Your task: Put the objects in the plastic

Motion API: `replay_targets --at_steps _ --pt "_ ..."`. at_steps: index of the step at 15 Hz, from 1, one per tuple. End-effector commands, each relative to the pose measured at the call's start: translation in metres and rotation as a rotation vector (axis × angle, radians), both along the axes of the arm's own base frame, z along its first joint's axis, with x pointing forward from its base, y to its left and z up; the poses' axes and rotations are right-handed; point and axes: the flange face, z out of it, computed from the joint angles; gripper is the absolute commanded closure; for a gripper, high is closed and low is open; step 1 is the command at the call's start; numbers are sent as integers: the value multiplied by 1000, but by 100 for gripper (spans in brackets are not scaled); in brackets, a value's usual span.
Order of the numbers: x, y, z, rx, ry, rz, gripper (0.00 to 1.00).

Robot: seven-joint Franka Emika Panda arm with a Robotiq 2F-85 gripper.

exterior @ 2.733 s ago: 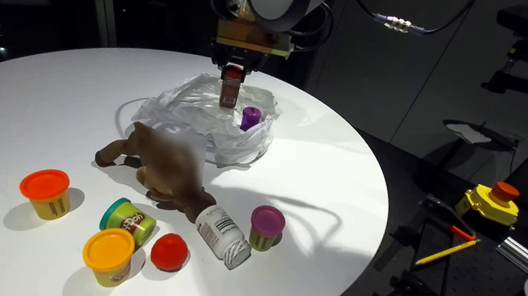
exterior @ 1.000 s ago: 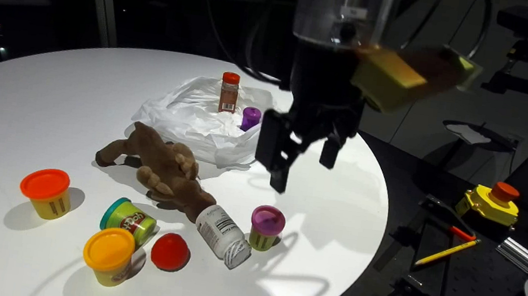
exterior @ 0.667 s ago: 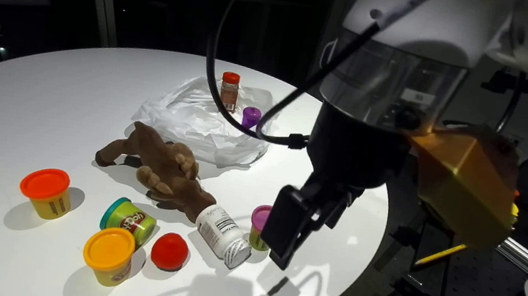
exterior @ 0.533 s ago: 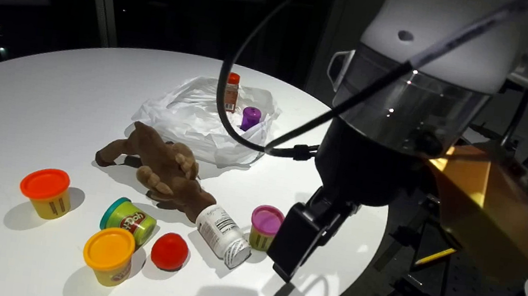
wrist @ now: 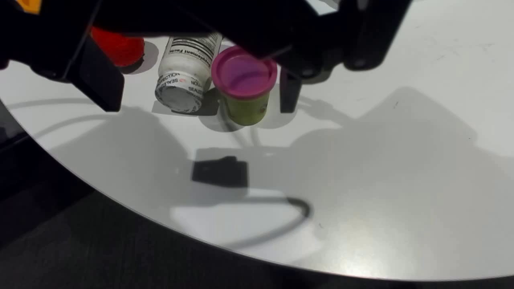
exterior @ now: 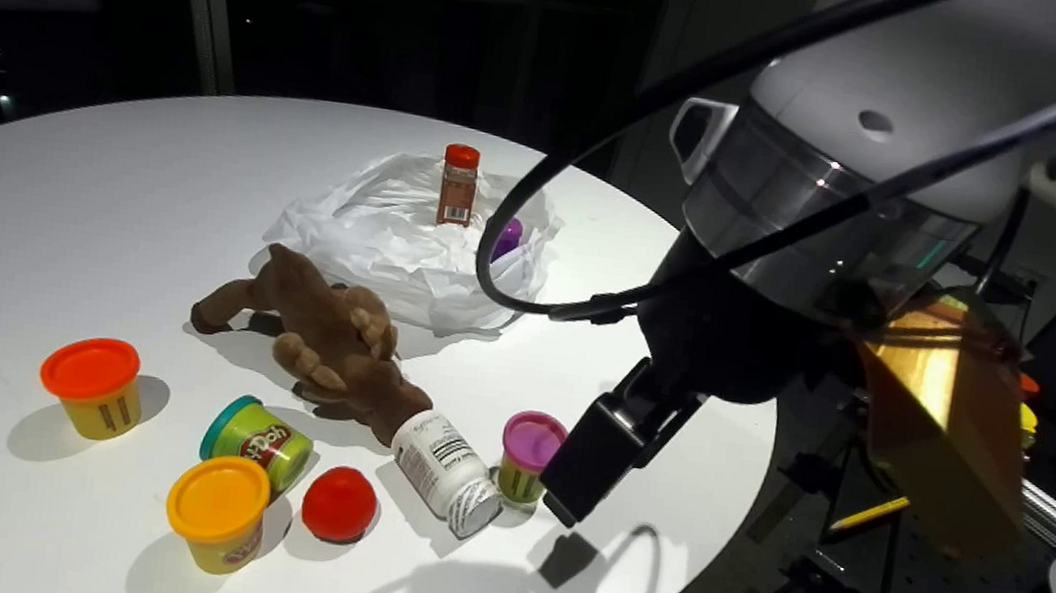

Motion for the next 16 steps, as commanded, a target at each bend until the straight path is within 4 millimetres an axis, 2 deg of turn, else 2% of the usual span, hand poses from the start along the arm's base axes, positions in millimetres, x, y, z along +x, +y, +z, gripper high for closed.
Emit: replay_targets --at_steps 1,11,13,16 --pt "14 -2 -6 2 -34 -20 0" --pt "52 -6 -49 -6 -6 -107 0" --pt "55 -5 -56 -1 7 -124 25" --pt "52 5 -63 -3 18 -136 49"
